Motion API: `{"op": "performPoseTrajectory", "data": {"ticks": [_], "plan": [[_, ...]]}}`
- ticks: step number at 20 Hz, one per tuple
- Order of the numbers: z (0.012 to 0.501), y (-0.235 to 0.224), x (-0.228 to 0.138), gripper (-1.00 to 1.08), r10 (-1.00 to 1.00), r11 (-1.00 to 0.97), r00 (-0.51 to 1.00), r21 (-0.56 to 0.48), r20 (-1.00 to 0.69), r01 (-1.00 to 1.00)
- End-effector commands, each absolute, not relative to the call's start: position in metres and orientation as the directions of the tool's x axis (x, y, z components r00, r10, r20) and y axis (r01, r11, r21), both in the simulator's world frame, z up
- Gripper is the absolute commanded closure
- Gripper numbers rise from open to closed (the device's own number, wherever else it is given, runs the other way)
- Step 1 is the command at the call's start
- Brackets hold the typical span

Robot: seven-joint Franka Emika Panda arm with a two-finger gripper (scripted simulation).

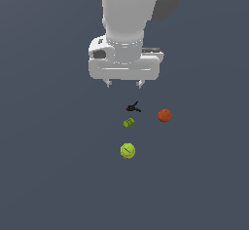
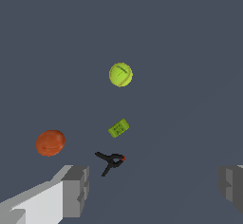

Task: Pick up a designated object from a clutter of objects.

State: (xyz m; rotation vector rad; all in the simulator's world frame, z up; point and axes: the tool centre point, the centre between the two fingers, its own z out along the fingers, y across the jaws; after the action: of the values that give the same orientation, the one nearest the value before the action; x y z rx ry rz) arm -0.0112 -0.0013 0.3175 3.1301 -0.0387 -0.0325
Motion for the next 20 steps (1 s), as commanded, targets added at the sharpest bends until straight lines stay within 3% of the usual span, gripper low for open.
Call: {"op": "performPoseTrajectory", "data": {"ticks": [1,11,20], "plan": [[0.318,-0.001,-0.011,-0.92,-0.025,-1.000,0.999,0.011,-0.021,-0.025],[0.334,-0.005,-0.010,-0.92,0.016,-0.999,1.000,0.028,0.002,0.016],[0.319,-0.003,0.003,-0.92,-0.020,-1.000,1.000,0.024,0.002,-0.020]]}}
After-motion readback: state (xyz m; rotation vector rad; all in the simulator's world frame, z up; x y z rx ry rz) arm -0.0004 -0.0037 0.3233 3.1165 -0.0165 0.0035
